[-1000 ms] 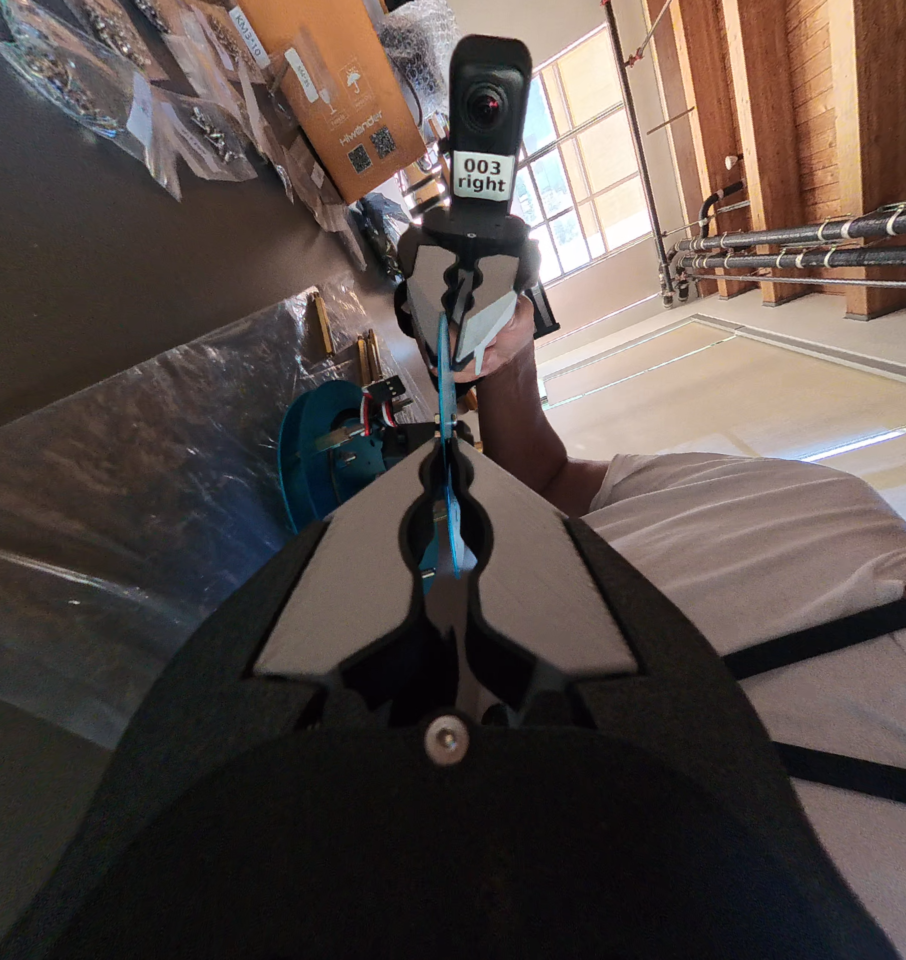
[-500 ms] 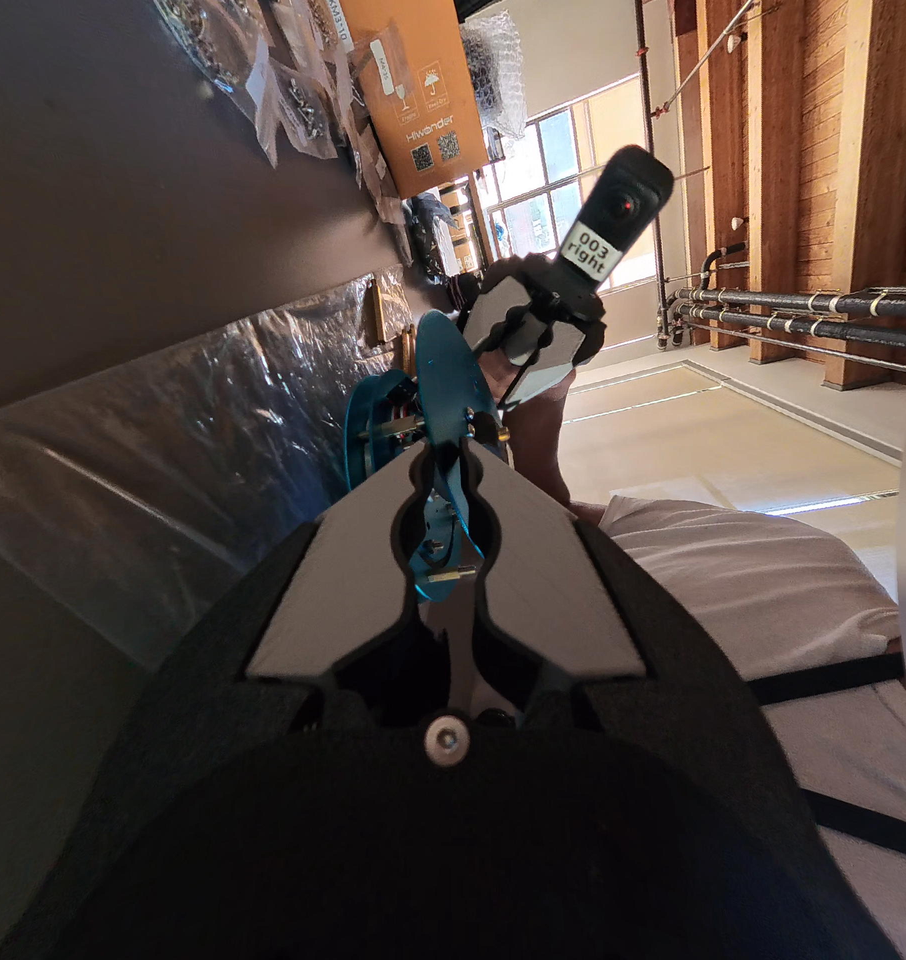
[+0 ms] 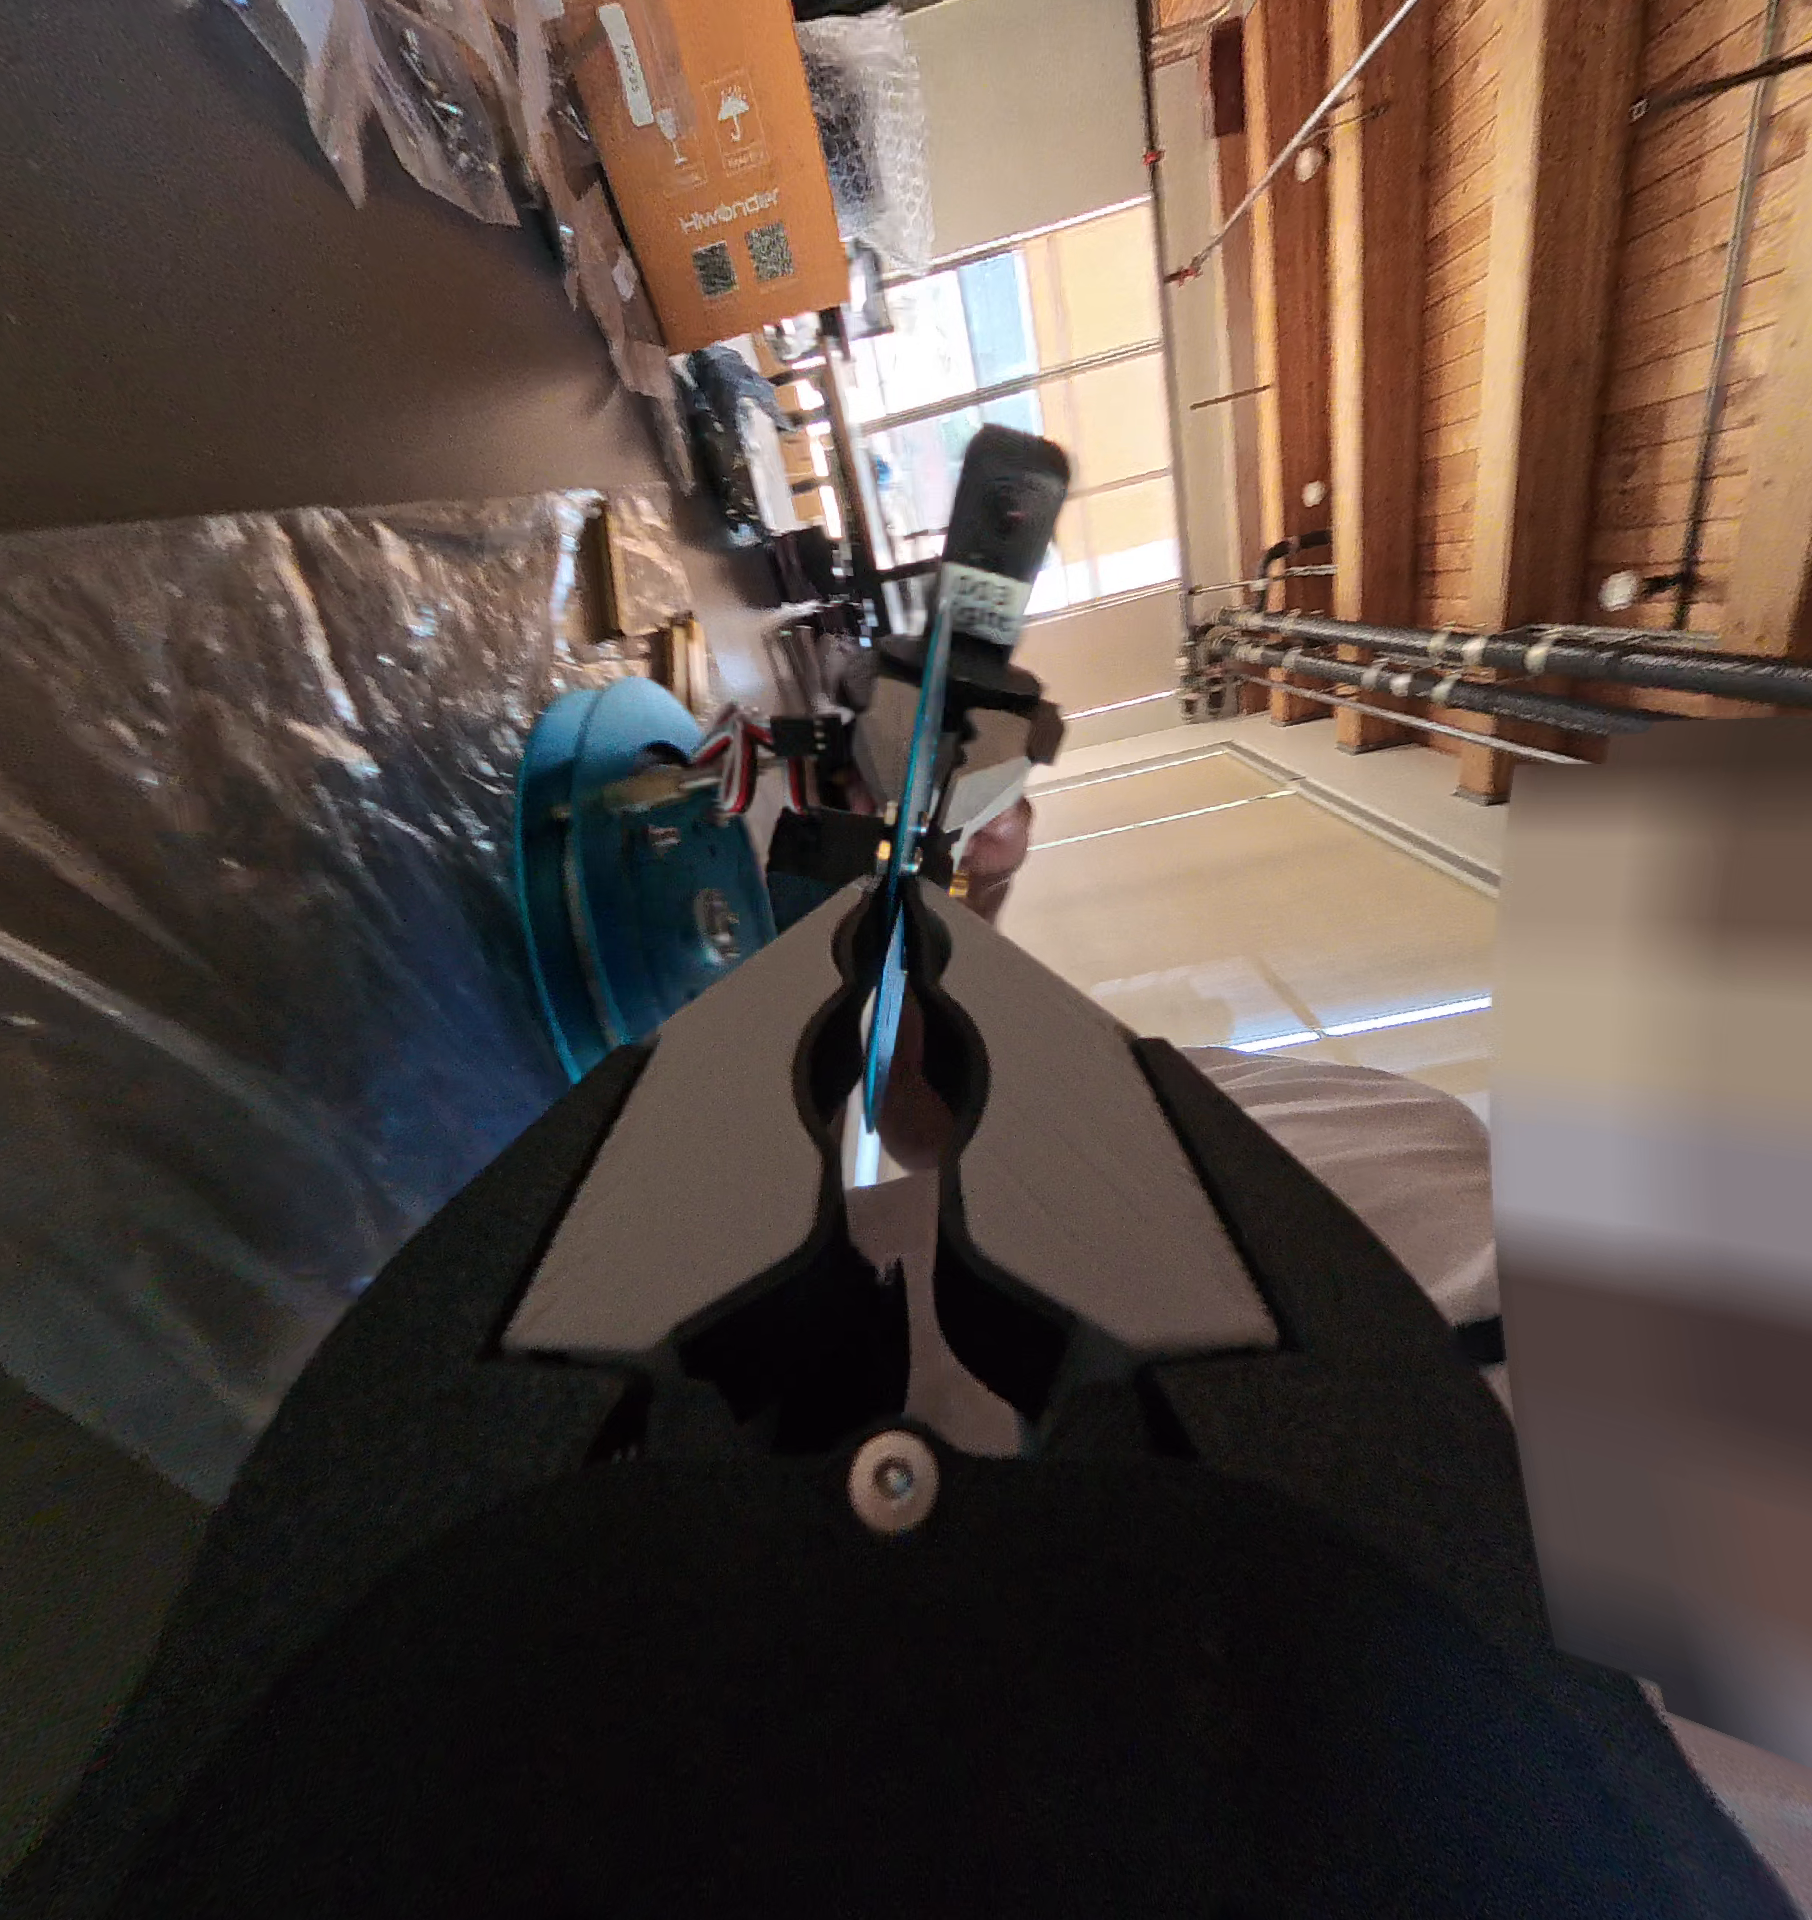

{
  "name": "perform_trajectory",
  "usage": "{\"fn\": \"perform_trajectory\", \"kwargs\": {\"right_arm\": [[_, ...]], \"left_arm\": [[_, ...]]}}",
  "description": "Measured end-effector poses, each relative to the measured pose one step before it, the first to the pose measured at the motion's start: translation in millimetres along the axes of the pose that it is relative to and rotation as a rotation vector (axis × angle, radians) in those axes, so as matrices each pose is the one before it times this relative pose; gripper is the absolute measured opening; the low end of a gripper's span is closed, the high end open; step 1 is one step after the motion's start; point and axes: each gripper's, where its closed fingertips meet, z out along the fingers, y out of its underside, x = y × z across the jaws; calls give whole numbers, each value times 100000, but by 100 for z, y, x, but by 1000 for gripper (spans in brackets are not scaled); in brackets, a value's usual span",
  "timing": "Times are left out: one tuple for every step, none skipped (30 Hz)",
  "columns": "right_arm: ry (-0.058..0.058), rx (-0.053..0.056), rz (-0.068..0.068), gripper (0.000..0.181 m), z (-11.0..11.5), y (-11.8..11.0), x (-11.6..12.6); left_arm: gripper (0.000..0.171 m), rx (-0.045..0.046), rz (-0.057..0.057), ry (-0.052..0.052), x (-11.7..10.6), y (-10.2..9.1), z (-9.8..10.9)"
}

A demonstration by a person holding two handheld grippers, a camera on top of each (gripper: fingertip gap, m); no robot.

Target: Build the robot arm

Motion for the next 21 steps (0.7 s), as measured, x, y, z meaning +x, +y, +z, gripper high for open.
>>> {"fn": "perform_trajectory", "kwargs": {"right_arm": [[-7606,1943,6777,0,-118,-147,-872],[-5135,320,5129,0,-26,114,-567],[-716,-400,2495,0,1,237,40],[1438,-450,1530,0,-13,244,360],[1751,-479,1310,0,-8,220,439],[870,-191,1791,0,-11,143,358],[493,109,1829,0,-10,35,312],[1716,-239,258,0,-20,10,414],[1902,-612,-477,0,-3,38,360],[387,13,-446,0,-6,-101,102],[-733,133,411,0,-21,-139,-76],[-250,100,-462,0,-38,-135,-29],[320,-65,-555,0,-29,-88,60],[-256,-379,-191,0,-7,-17,-15],[-306,-556,-245,1,2,21,-2],[649,-536,-710,1,-39,36,110],[1270,120,-946,1,-112,-62,173],[1226,131,-506,2,-142,-77,176],[846,-210,-304,2,-120,-32,138],[980,-214,-407,3,-107,-33,154],[747,9,-424,5,-95,-57,100]], "left_arm": [[0,181,-2748,3534,657,140,9],[0,-13,-1543,2030,528,163,27],[0,-4,716,-603,211,157,24],[0,-85,1826,-2219,-36,130,6],[0,-50,1461,-2698,-242,109,15],[1,-183,1253,-3182,-467,127,12],[2,-392,1295,-3029,-544,134,22],[3,-271,1030,-2215,-454,110,14],[4,-136,845,-2273,-460,80,39],[5,233,1435,-1888,-372,11,18],[6,8,1483,-1119,-231,-4,-11],[6,-157,1059,-704,-144,-18,-18],[8,283,787,-836,-140,-76,-45],[10,592,731,-1286,-210,-98,-78],[12,507,874,-1227,-191,-58,-77],[13,414,849,-572,-91,-26,-75],[13,226,428,309,11,-13,-39],[13,68,-116,847,85,30,-8],[12,120,-191,1095,129,20,23],[10,127,206,1310,167,19,47],[6,-296,450,1402,199,65,12]]}}
